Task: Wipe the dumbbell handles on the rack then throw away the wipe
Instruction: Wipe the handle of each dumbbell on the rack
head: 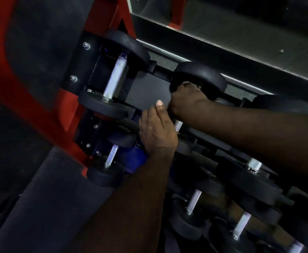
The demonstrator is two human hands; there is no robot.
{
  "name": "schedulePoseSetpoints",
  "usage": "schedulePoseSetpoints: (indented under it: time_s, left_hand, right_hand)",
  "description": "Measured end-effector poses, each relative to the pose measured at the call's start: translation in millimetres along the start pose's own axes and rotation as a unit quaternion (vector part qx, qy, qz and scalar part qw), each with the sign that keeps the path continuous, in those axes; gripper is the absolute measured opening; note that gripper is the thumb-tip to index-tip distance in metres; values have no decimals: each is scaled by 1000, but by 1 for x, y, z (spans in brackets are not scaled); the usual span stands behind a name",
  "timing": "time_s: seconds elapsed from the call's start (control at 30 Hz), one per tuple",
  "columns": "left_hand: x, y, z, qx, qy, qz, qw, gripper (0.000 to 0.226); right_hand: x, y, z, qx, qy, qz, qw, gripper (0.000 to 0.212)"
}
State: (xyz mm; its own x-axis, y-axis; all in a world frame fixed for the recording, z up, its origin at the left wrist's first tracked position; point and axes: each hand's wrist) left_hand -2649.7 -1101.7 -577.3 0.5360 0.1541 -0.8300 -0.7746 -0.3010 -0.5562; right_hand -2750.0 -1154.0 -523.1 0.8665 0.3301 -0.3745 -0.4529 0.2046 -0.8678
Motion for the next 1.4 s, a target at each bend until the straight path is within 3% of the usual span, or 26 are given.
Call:
schedulePoseSetpoints:
  time_s: [0.1, 0.23, 0.43, 0.53, 0.6, 0.67, 0.73, 0.8, 0.9, 1.03, 1.2, 1.33, 1.4]
  left_hand:
    - [1, 0, 1, -13, -7, 4, 1000, 62]
    - [0, 0, 2, -30, -8, 1, 1000, 50]
    - [6, 3, 1, -47, 10, -7, 999, 45]
    - [5, 2, 1, -36, -13, -4, 999, 40]
    - [4, 2, 1, -44, -22, 8, 999, 42]
    - [4, 2, 1, -59, -24, 13, 998, 46]
    - [5, 2, 1, -69, -29, 24, 997, 45]
    - [2, 2, 2, -67, -34, 24, 997, 44]
    - [0, 0, 2, -63, -44, 13, 997, 40]
    - [0, 1, 2, -55, -44, 10, 997, 40]
    - [-2, -1, 4, -51, -45, 5, 998, 41]
    - [0, 0, 2, -55, -46, 8, 997, 44]
    - [-1, 1, 2, -54, -42, 10, 998, 44]
  right_hand:
    - [-2, -11, -14, 41, -15, -38, 998, 31]
    - [-12, 4, 4, -26, -63, -36, 997, 29]
    - [-9, -3, -15, 35, -95, -42, 994, 34]
    - [-13, 7, 0, -35, -91, -80, 992, 31]
    - [-22, 25, 22, -181, -84, -145, 969, 30]
    - [-20, 54, 47, -283, -62, -261, 921, 32]
    - [-2, 73, 64, -293, -72, -364, 881, 38]
    - [13, 78, 72, -281, -134, -407, 859, 38]
    - [-13, 81, 66, -268, -202, -319, 886, 45]
    - [-40, 82, 59, -296, -73, -300, 904, 43]
    - [-10, 78, 77, -232, -215, -304, 899, 50]
    - [-30, 69, 66, -270, -47, -324, 906, 63]
    - [-6, 76, 77, -262, -112, -291, 913, 59]
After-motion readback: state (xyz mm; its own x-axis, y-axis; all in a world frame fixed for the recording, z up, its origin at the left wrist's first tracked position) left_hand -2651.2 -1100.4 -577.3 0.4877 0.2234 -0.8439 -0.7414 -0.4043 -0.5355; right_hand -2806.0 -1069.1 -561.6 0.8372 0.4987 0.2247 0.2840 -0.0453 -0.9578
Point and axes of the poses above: each hand's wrist, its own z-axis away from the middle knuckle, its own y-axis out of the palm, x = y × z, and after that the axes turned 14 degrees about -x, right-handed
